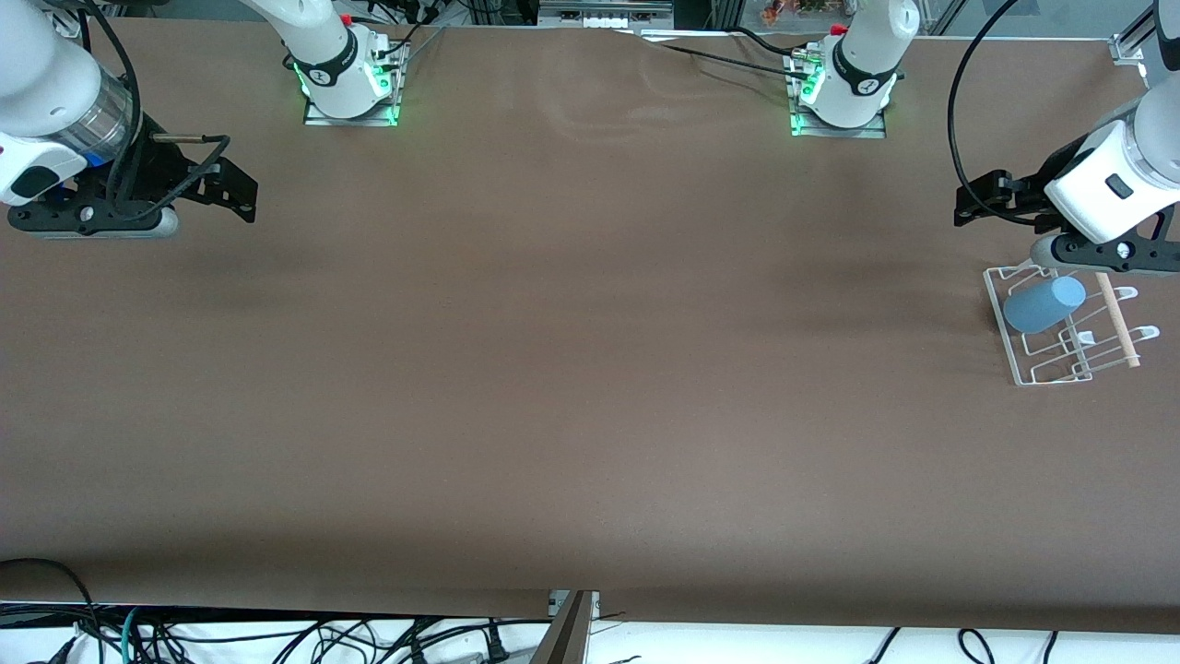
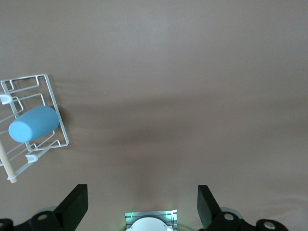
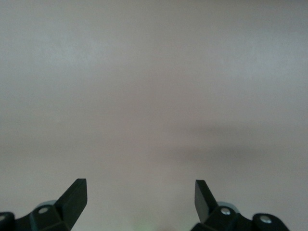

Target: Transfer cup to left arm and place on rack

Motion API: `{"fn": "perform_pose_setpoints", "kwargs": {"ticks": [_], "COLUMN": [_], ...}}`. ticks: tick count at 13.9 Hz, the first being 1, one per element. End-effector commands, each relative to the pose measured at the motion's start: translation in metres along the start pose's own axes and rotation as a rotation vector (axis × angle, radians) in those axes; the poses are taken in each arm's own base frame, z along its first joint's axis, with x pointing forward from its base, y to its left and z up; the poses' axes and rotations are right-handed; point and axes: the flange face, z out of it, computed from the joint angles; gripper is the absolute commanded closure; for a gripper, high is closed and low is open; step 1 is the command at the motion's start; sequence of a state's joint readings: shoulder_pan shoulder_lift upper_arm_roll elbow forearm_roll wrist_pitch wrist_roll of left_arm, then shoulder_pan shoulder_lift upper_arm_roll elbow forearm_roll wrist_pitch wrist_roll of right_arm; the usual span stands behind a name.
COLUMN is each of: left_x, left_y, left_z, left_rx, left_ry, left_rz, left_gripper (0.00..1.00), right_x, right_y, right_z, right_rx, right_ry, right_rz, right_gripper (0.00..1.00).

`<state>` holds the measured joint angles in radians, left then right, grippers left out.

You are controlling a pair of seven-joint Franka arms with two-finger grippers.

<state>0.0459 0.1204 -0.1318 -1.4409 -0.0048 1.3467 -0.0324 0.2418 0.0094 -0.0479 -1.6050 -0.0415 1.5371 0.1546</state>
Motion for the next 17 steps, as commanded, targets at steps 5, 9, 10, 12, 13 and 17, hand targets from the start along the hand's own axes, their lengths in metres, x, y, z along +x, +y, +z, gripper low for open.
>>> {"fn": "perform_pose_setpoints", "kwargs": {"ticks": [5, 9, 10, 12, 13, 17], "left_x": [-0.019, -0.024, -0.021, -0.018, -0.016, -0.015], "left_y": [-0.011, -0.027, -0.027, -0.025, -0.023, -0.016], "left_z": [-0.012, -0.004, -0.003, -0.007, -0.007, -0.009], "left_rx": [-0.037, -0.056, -0.056, -0.055, -0.052, -0.049], "left_ry": [0.005, -0.012, -0.016, -0.008, -0.007, -0.003], "left_rz": [-0.034, -0.062, -0.064, -0.062, -0.058, -0.046], "left_gripper": [0.00, 0.00, 0.00, 0.00, 0.00, 0.00], "right_x": [-0.003, -0.005, -0.005, 0.004, 0.004, 0.003], "right_y": [0.024, 0.029, 0.026, 0.022, 0.018, 0.005], "right_z": [-0.002, -0.001, -0.001, 0.010, 0.005, -0.001], "right_rx": [-0.017, -0.023, -0.024, -0.019, -0.017, -0.015], "right_ry": [-0.055, -0.079, -0.079, -0.085, -0.065, -0.045], "right_rz": [0.039, 0.049, 0.049, 0.051, 0.043, 0.018], "right_gripper": [0.01, 0.01, 0.01, 0.01, 0.01, 0.01]}}
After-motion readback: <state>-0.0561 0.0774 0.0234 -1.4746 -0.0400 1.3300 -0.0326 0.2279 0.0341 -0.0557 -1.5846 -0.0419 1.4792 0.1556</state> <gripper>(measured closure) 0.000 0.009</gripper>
